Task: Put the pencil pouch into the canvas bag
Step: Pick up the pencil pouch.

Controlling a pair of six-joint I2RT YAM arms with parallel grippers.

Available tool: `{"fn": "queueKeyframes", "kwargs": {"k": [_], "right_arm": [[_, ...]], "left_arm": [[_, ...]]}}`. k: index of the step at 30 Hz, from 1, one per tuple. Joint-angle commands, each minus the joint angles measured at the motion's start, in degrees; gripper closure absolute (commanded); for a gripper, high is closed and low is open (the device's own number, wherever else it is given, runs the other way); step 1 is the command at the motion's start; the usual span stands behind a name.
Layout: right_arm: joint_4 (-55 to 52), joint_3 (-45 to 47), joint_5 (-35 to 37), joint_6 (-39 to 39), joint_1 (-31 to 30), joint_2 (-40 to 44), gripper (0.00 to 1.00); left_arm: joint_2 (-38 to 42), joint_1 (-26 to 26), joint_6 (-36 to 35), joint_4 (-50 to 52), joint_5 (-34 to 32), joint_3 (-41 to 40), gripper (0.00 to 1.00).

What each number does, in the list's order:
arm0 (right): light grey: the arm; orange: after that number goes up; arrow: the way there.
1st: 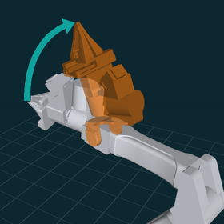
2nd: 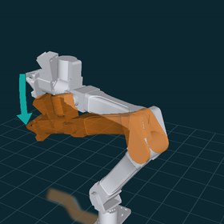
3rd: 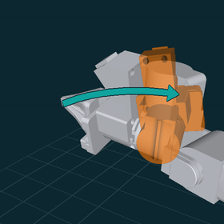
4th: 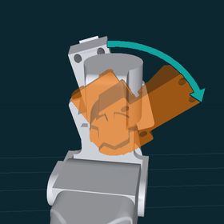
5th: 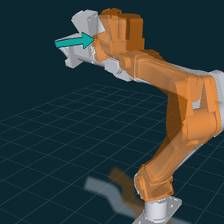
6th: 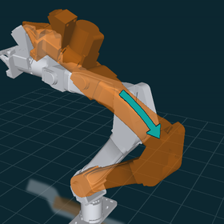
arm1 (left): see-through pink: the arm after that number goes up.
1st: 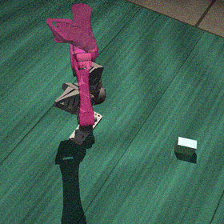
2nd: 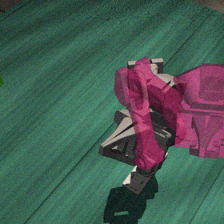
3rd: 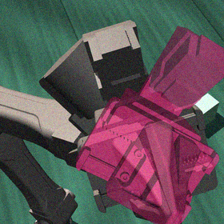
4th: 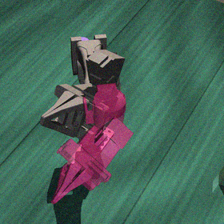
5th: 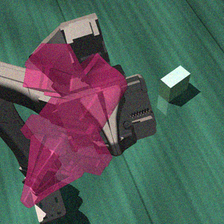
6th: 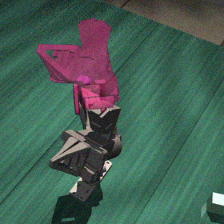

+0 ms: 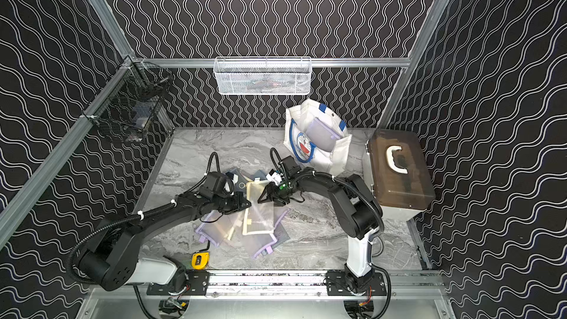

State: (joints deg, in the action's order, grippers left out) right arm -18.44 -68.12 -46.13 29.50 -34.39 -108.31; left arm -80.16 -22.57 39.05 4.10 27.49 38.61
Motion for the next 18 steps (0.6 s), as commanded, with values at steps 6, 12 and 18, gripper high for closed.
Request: {"fn": "queueKeyframes", "kwargs": {"k": [6,12,18], "right_arm": [[-0.11,-1.09,-0.65,-1.13,-0.06,7.74,0.81],[-12.71,-10.35,4.9,-9.28,0.52,11.12,1.0],[-28.49,-25.0,16.97,-19.98,4.87,12.21,1.0]], "left_arm": [[3.89,-0.11,0.31,-1.68,1.59,3.57,1.0],[5.96,-0.11,0.24,0.15,0.41,7.42,0.66],[6.86,-0.1,-1.37,3.03,-2.5,10.2,0.25]]}}
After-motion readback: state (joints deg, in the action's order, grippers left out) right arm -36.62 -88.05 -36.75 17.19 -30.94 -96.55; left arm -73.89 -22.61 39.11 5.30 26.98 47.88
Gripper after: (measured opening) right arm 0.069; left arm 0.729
